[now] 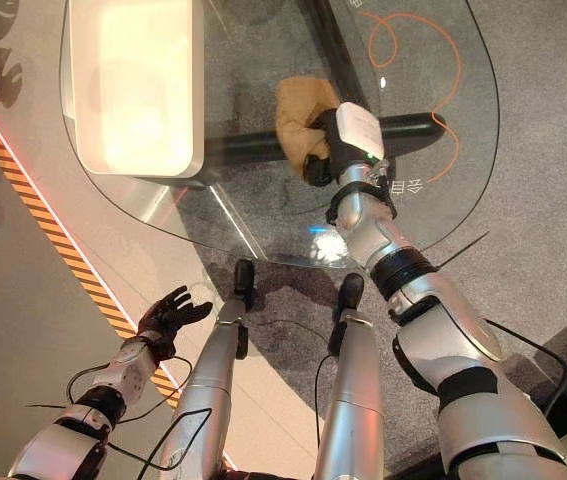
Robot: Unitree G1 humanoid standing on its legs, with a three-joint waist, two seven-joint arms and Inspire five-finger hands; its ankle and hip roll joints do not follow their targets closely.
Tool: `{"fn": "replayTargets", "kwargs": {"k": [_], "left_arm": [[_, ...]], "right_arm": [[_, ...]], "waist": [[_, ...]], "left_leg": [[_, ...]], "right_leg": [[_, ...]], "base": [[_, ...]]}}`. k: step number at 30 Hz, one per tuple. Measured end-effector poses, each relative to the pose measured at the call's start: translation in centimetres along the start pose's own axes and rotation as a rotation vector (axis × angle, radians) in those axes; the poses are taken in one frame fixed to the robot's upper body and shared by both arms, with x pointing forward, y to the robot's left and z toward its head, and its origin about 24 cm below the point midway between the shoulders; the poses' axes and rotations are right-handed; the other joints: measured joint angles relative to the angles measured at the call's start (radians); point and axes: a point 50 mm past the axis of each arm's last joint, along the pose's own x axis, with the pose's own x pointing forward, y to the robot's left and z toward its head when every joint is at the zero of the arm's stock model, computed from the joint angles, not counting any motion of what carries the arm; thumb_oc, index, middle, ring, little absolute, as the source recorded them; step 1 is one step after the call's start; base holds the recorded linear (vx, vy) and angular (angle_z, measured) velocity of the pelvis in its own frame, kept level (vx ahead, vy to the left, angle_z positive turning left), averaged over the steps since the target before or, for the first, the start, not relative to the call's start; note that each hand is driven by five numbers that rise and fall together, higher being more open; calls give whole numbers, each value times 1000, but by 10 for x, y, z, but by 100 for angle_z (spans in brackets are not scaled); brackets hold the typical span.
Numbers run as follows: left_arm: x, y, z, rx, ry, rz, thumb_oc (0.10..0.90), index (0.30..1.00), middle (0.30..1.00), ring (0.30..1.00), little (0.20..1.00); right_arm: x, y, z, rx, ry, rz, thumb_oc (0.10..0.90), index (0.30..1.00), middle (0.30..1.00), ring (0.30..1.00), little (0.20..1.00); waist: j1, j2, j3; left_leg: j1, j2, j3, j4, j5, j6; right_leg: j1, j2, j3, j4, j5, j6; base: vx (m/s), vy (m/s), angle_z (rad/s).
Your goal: Wipe the table with a cloth and put it in the basket.
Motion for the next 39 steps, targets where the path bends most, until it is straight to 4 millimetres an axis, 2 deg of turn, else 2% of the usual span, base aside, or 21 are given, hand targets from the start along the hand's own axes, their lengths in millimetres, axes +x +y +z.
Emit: {"fn": "replayTargets", "kwargs": {"k": [4,8,23,39], "left_arm": [[0,-2,2,-1,-11,-4,800,900,900,900,900],[0,-2,2,-2,-12,-5,800,900,900,900,900],[0,-2,2,-1,-12,-2,800,900,900,900,900],[0,-3,-2,14,4,-4,800,900,900,900,900]], "right_arm": [[-10,28,12,10,-61,107,100,300,300,300,200],[-15,43,21,21,-87,161,100,300,300,300,200],[-25,60,26,0,-129,265,100,300,300,300,200],[-25,60,15,20,-86,131,100,300,300,300,200]], "waist": [[8,0,0],[16,0,0],[21,0,0],[24,0,0]], "left_leg": [[0,0,0,-6,2,-2],[-1,0,-1,-13,4,-2],[-1,-1,-1,-11,4,-3],[-3,-8,-4,-9,9,-2]], "right_leg": [[-3,0,0,2,-4,-1],[-5,-1,-1,3,-5,-1],[-7,-2,-2,14,-12,-1],[-9,-10,-3,19,-17,3]], "base": [[0,0,0],[0,0,0],[0,0,0],[0,0,0]]}}
